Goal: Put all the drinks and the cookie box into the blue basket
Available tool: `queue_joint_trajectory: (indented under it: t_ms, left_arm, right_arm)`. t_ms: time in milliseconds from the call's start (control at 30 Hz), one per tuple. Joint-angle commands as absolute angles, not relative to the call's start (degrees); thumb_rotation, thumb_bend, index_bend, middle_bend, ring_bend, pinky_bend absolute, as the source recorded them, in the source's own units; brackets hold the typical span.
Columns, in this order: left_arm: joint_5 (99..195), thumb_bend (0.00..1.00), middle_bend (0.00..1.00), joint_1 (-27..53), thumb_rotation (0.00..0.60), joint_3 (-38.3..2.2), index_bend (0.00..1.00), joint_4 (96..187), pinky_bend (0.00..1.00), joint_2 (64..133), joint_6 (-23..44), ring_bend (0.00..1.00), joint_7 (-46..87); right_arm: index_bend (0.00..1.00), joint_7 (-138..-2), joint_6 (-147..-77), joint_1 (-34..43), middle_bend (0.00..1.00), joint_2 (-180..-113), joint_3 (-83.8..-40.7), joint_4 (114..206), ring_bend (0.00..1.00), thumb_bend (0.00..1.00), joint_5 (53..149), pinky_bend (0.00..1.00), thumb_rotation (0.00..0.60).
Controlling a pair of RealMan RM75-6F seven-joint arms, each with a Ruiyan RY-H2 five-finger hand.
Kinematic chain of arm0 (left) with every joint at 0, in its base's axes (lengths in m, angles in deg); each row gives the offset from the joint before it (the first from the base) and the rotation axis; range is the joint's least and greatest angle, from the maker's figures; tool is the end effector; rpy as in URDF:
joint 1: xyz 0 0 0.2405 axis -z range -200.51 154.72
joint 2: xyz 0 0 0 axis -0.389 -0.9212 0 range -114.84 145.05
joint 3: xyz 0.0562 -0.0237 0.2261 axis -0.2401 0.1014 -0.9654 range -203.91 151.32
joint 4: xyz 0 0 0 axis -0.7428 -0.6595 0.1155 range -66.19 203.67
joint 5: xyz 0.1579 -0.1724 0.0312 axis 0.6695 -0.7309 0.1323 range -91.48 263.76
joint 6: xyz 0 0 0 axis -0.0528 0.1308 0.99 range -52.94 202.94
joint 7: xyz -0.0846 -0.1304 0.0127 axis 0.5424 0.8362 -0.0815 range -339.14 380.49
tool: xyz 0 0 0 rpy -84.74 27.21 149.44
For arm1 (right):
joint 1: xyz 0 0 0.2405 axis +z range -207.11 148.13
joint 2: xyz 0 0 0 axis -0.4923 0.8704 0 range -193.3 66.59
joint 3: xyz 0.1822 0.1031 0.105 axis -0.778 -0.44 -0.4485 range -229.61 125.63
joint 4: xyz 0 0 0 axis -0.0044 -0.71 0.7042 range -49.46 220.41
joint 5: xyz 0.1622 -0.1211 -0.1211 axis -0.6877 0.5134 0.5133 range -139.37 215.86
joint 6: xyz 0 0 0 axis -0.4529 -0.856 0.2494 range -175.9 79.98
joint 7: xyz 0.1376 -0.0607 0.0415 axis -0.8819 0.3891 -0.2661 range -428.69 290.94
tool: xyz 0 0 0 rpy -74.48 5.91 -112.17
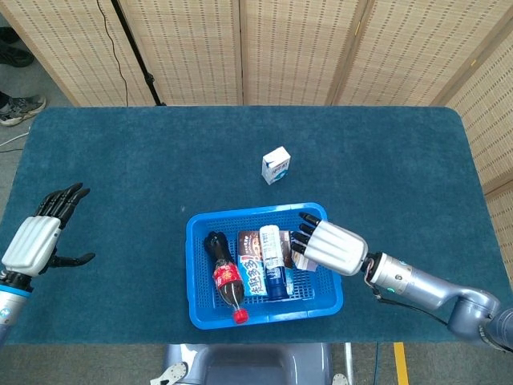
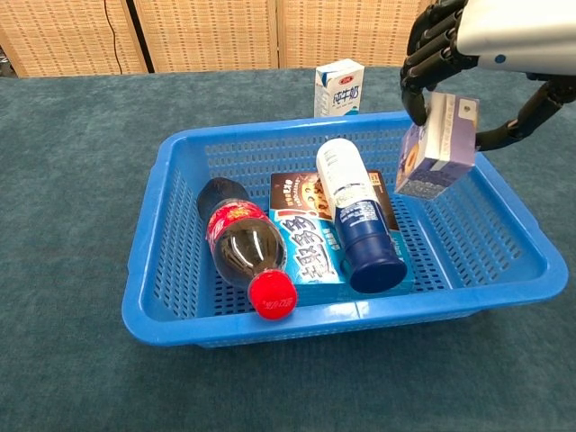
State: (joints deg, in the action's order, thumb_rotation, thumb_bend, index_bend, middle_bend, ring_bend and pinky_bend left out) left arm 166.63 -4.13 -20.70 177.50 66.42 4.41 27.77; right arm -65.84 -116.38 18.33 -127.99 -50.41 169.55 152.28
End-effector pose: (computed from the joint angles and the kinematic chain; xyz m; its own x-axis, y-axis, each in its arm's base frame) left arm -0.2232 0.2572 0.1368 0.2319 0.1562 0.9601 0.9655 -0.1567 -0.2078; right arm -0.1194 -0.3168 0.0564 0.6857 0.2525 0.6827 -0.1876 -0.8449 0.5009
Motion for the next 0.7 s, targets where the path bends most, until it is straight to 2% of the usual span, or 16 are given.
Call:
queue_joint_trajectory:
  t_ms: [33, 67, 133, 167, 333, 467, 533, 700]
  left_arm:
    - [166.8, 0.08, 0.00, -4.2, 0.600, -20.7, 0.00, 177.5, 0.00, 66.4, 4.3, 0.00, 27.9]
    - [166.9, 0.08, 0.00, -4.2, 0.600, -20.7, 0.00, 177.5, 0.00, 66.4, 4.4, 0.00, 28.0]
    - [167.1, 0.08, 0.00, -4.2, 0.600, -20.8, 0.00, 177.4, 0.00, 66.3, 4.5, 0.00, 28.2]
    - [167.2, 0.08, 0.00, -4.1, 0.600, -20.9, 0.00, 177.3, 0.00, 66.3, 4.7, 0.00, 28.4]
    - [167.3, 0.08, 0.00, -3.9, 0.600, -20.8, 0.00, 177.0, 0.00, 66.3, 5.2, 0.00, 28.8]
    - [167.4, 0.08, 0.00, -4.0, 0.600, -20.9, 0.00, 177.2, 0.00, 66.3, 5.1, 0.00, 29.0]
    - [167.5, 0.08, 0.00, -4.0, 0.600, -20.9, 0.00, 177.2, 0.00, 66.2, 5.1, 0.00, 29.1]
    - [167.2, 0.08, 0.00, -4.0, 0.600, -20.9, 0.00, 177.0, 0.00, 66.3, 5.2, 0.00, 29.0]
  right_arm:
    - [0.05, -61.0, -112.8, 17.8, 0.07, -127.9, -51.8, 171.2, 0.16, 0.41, 148.5, 0.09, 0.600]
    - [0.01, -59.6, -112.2, 17.4, 0.01, -127.9, -52.4, 171.7, 0.08, 0.28, 147.1, 0.05, 0.600]
    - [0.00, -56.9, -111.7, 16.7, 0.00, -127.8, -53.2, 172.7, 0.01, 0.08, 145.2, 0.01, 0.600]
    - [0.00, -55.4, -111.6, 16.3, 0.00, -127.7, -53.5, 173.3, 0.00, 0.02, 144.4, 0.00, 0.600]
    - [0.00, -51.5, -113.7, 14.8, 0.00, -127.9, -55.5, 174.2, 0.00, 0.00, 142.5, 0.00, 0.600]
    - [0.00, -57.5, -114.0, 17.0, 0.00, -129.8, -60.0, 170.3, 0.00, 0.00, 138.4, 0.00, 0.600]
    - [0.00, -60.2, -112.4, 18.4, 0.00, -130.8, -61.3, 168.0, 0.00, 0.00, 136.4, 0.00, 0.600]
    - [0.00, -70.7, -103.2, 24.3, 0.00, -134.7, -64.9, 159.8, 0.00, 0.00, 129.4, 0.00, 0.600]
